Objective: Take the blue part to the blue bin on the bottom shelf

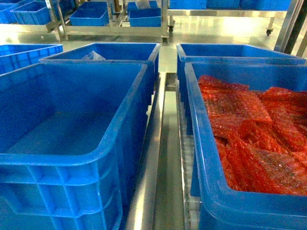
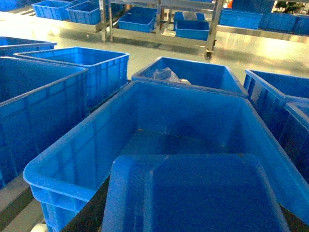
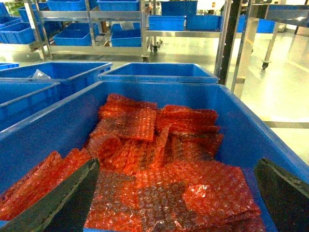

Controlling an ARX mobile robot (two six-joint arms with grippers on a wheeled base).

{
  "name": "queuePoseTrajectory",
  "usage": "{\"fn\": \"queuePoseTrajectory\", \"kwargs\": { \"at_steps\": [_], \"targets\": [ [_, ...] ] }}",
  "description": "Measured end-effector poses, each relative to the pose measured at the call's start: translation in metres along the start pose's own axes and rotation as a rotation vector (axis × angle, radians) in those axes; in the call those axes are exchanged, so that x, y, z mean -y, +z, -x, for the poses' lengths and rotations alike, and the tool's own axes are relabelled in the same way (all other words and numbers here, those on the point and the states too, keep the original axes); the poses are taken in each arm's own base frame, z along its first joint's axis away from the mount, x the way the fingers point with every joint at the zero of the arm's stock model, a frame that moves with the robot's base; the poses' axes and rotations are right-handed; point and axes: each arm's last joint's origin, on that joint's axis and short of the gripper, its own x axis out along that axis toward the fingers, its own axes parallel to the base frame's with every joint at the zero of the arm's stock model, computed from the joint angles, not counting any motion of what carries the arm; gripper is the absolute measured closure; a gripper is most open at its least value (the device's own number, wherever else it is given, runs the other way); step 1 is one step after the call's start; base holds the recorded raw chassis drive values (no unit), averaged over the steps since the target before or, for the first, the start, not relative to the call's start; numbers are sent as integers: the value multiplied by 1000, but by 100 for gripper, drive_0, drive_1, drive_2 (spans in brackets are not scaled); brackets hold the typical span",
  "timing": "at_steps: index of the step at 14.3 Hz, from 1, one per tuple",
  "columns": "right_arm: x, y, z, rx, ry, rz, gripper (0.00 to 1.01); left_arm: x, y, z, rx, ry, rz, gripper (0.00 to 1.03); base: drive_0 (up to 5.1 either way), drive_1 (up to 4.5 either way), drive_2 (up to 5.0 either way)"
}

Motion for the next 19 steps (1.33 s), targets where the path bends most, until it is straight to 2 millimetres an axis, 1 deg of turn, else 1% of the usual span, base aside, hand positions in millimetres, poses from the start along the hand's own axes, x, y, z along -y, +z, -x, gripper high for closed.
{"fn": "queuePoseTrajectory", "kwargs": {
  "at_steps": [19],
  "targets": [
    [0, 0, 0, 0, 0, 0, 3, 0, 0, 0, -1, 0, -1, 60, 0, 0, 0]
  ]
}}
